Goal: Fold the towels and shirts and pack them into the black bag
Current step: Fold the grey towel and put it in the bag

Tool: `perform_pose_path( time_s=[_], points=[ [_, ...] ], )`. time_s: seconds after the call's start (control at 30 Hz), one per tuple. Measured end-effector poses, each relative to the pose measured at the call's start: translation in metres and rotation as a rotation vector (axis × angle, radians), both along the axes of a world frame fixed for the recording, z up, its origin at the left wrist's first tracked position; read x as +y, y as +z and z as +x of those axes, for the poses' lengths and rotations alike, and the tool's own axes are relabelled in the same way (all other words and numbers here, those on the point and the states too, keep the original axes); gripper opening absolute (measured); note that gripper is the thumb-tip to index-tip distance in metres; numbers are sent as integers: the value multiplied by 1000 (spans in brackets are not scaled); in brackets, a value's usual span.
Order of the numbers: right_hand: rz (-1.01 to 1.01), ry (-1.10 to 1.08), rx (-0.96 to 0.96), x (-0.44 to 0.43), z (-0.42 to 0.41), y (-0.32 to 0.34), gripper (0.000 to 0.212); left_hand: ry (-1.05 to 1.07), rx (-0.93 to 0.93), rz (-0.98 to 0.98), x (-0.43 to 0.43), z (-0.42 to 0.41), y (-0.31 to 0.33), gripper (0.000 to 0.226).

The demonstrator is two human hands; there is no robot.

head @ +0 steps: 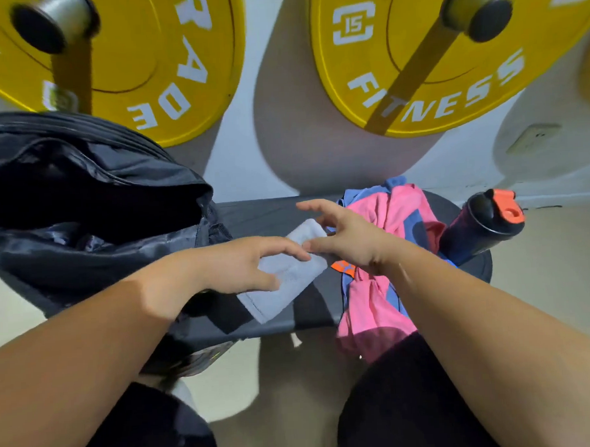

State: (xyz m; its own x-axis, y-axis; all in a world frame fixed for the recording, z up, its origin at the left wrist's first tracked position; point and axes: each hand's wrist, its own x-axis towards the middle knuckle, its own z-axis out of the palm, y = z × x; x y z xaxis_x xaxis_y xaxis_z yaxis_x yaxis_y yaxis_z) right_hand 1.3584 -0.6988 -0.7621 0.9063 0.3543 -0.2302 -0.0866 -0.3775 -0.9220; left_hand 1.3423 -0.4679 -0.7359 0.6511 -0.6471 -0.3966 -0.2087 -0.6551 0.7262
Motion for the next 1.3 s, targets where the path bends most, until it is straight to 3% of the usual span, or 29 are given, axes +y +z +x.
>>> perform_pose_path(
  time_s=[0.2,0.33,0.43,0.57,0.67,0.73,0.8,0.97,1.1,1.17,1.3],
  points=[
    [47,119,-84,47,9,45,49,249,-105,-162,37,-29,36,43],
    [-52,151,-289,104,25,78,31,337,-254,-36,99,-43,61,37],
    [-85,277,-476,161,40,111,19,524,-327,19,166,-50,81,40],
    [-507,517,-792,236,62,130,34,818,-458,-16,230,-41,83,40],
    [-852,718,-852,267,82,131,62,962,-311,-148,245,-20,66,40],
    [-1030,771,-871,277,96,123,75,958,-205,-195,249,-11,46,39],
    [-1120,713,-845,282,110,117,82,904,-181,-100,255,-6,24,34],
    [-1123,539,-816,282,142,119,81,725,-46,207,258,-16,11,29],
    [-1058,471,-794,285,156,116,77,486,-57,496,251,-42,7,37],
    [-1029,491,-809,283,155,112,78,487,13,499,257,-44,12,37],
    [-896,606,-822,274,148,107,84,680,111,260,267,-6,20,37]
  ],
)
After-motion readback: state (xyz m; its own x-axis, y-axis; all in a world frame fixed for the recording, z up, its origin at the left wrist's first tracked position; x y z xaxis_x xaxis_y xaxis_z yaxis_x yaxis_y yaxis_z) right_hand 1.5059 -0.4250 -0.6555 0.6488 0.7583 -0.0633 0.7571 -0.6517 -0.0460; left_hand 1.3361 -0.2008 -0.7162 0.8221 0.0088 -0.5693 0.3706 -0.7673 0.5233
